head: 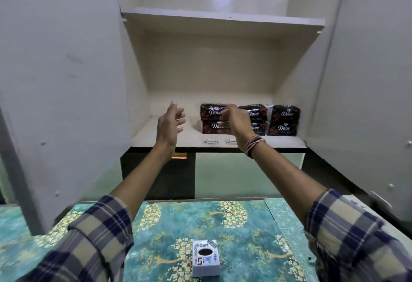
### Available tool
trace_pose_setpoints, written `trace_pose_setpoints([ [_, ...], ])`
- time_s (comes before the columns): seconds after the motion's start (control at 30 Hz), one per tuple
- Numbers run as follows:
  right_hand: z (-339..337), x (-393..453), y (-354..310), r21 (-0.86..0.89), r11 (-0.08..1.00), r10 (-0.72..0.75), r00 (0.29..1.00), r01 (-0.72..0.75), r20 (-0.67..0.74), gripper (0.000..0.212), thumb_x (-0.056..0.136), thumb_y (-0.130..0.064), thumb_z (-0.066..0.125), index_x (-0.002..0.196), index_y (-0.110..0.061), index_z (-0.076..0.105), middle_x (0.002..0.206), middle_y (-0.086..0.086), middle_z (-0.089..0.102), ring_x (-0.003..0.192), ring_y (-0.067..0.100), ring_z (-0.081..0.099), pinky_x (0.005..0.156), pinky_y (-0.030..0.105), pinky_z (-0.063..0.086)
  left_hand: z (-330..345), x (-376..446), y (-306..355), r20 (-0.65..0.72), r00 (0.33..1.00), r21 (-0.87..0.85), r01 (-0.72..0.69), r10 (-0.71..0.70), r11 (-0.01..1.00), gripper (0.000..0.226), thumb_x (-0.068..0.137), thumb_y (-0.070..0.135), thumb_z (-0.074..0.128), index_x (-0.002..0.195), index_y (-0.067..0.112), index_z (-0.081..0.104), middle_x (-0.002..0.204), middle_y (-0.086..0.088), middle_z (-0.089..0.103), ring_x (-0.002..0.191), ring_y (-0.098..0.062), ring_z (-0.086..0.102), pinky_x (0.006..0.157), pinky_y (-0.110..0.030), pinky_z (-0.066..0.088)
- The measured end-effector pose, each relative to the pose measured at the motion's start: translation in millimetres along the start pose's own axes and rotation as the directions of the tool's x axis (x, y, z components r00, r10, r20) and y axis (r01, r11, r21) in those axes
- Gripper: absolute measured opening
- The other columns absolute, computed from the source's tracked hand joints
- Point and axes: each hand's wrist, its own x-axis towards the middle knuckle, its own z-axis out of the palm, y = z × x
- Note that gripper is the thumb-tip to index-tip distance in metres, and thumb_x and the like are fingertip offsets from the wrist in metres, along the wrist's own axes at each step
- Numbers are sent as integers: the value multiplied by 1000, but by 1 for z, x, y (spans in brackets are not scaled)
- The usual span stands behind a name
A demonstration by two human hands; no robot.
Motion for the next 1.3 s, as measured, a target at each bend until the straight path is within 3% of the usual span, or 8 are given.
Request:
trace_pose_setpoints([
  [0.27,-30,79,-2,-99,995,-4,992,-9,-127,35,93,-34,47,89,-4,65,79,14,64,66,27,61,67,43,60,33,53,-11,32,996,-108,92,-89,990,62,103,58,38,127,8,66,123,-11,70,115,-26,67,105,-47,50],
  [0.37,-34,109,-6,-121,992,15,991,-31,-132,32,92,-35,47,88,-6,60,69,9,57,58,23,54,55,34,51,41,71,-18,13,995,-97,95,-95,991,63,104,57,38,130,7,65,125,-12,70,116,-26,66,104,-47,51],
  [0.57,-29,175,-9,-160,985,63,997,-70,-50,51,81,-35,52,119,-2,59,98,11,55,59,20,48,45,25,44,50,114,-25,-26,995,-76,94,-96,993,62,102,58,38,125,9,67,121,-10,70,117,-27,66,103,-47,51],
  [0.77,-7,207,-18,-390,918,107,990,-65,88,50,94,-27,60,133,2,50,126,17,55,108,38,62,88,48,59,53,143,-35,-76,993,-67,89,-94,994,61,103,58,37,125,10,67,122,-11,71,117,-26,66,104,-49,50],
  [0.97,16,220,-24,-746,665,196,959,23,204,44,95,-20,66,133,2,59,144,19,54,118,45,61,88,49,58,53,167,-47,-150,987,-79,43,-54,996,52,104,52,41,115,11,70,117,-10,73,114,-25,68,101,-49,52],
  [1.07,31,224,-23,-848,527,268,936,55,227,53,99,-24,62,144,2,49,153,23,45,129,45,55,103,49,51,55,177,-50,-150,988,-81,35,-47,996,47,104,50,42,108,13,71,116,-10,74,116,-28,68,100,-50,52],
  [1.17,39,229,-20,-905,404,287,922,130,261,53,104,-25,54,148,2,45,158,19,41,141,36,46,118,43,34,58,187,-52,-147,989,-88,21,-34,996,48,104,49,42,110,12,71,120,-13,74,117,-29,67,99,-49,53],
  [1.3,50,243,-13,-925,299,298,898,235,325,46,98,-21,63,138,2,57,149,23,51,139,41,46,111,47,38,60,194,-56,-132,991,-87,6,-17,996,51,104,49,42,114,9,71,118,-12,74,116,-29,68,98,-49,53],
])
